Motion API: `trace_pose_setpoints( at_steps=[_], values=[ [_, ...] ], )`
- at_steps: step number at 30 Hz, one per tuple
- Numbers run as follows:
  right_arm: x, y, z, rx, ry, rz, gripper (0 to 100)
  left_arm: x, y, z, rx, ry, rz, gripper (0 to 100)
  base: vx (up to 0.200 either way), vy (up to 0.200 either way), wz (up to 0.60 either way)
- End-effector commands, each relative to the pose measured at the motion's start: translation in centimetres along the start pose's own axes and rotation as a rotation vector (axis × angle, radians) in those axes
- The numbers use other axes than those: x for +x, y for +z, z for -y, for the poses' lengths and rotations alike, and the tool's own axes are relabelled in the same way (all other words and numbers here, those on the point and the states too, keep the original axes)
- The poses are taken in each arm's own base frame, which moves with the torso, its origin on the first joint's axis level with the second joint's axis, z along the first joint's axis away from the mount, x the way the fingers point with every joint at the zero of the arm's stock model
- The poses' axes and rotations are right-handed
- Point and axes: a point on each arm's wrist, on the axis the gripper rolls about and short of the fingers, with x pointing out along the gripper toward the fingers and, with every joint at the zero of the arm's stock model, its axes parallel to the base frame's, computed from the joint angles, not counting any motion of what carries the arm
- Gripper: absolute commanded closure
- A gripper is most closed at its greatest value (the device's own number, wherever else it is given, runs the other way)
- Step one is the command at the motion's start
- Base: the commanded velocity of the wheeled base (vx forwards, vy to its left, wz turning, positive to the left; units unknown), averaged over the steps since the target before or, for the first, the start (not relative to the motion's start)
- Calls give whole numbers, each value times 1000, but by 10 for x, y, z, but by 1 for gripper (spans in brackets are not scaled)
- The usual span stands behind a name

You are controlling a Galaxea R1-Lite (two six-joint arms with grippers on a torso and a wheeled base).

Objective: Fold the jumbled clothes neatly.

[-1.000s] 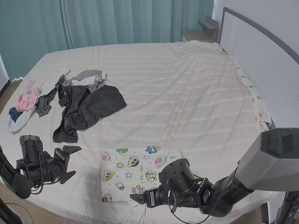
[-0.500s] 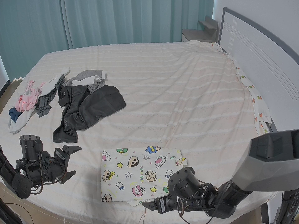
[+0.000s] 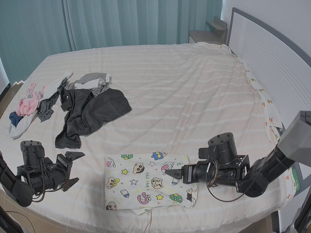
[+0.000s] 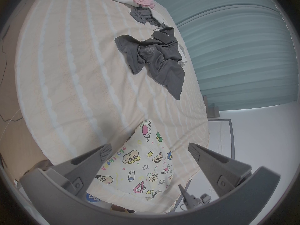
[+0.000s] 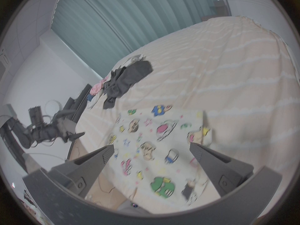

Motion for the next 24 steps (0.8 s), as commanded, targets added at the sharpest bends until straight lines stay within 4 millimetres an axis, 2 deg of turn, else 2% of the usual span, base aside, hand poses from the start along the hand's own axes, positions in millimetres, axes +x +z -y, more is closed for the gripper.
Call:
trace_pose_setpoints(
  at_steps=[1, 5, 8, 18, 24],
  values=[
    [50, 17, 43, 15, -86, 11, 0, 2, 0, -2, -3, 10, -4, 0, 0, 0, 0],
    [72, 21, 51, 9, -120, -32, 0, 3, 0, -2, -2, 12, -5, 0, 0, 0, 0],
    [90, 32, 60, 6, -142, -39, 0, 3, 0, -2, -2, 11, -5, 0, 0, 0, 0],
    [94, 38, 83, -4, -191, -47, 0, 5, 0, -3, -4, 21, -9, 0, 0, 0, 0],
    [97, 34, 78, -9, -180, -52, 0, 5, -1, -4, -3, 22, -14, 0, 0, 0, 0]
  ],
)
